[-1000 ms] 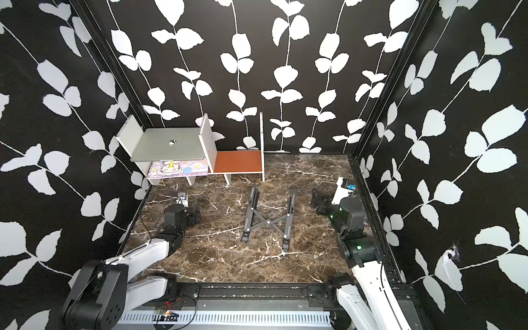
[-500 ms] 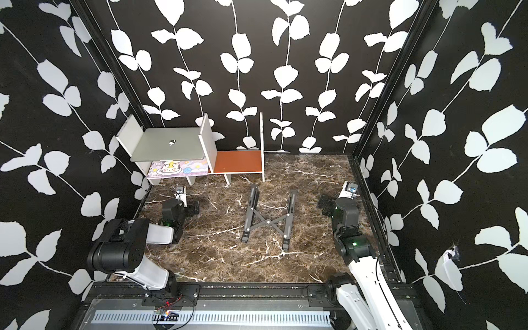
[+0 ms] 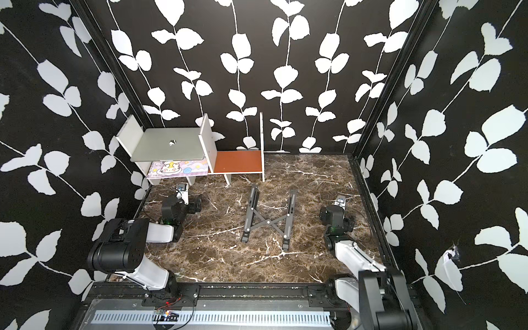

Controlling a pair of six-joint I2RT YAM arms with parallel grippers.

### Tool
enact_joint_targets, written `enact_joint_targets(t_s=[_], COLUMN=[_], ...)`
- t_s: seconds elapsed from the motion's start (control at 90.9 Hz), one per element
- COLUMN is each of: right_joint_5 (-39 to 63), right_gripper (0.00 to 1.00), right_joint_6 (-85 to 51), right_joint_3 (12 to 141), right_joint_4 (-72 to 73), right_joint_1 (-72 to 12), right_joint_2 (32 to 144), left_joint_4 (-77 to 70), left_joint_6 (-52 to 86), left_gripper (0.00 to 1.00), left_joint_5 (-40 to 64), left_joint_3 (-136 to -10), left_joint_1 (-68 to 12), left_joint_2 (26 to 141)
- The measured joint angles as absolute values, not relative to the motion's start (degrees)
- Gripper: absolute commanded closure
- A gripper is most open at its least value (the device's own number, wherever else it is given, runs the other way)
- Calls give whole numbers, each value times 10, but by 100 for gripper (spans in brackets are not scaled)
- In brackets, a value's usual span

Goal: Close the laptop lid and set it aside
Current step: Reset both arms

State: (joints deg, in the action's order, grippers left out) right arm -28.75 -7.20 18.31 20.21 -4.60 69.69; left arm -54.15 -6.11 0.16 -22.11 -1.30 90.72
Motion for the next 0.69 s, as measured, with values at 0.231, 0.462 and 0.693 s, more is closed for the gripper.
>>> enact_joint_targets(t_s=[0.231, 0.462, 0.693], right_joint_5=[-209, -180, -176], right_gripper=[3, 0, 0], right_joint_6=[-38, -32, -28], right_joint_3=[203, 199, 199], right_joint_4=[436, 507, 530], right_joint_1=[-29, -26, -26], right_joint_2=[877, 887, 887], left_joint_4=[-541, -541, -540], left_joint_6=[-63, -63, -63], left_gripper=[1, 1, 1], left_joint_5=[6, 6, 6], left_joint_3=[-222, -222, -222], left_joint_1=[-13, -13, -13], left_joint_2=[907, 907, 907])
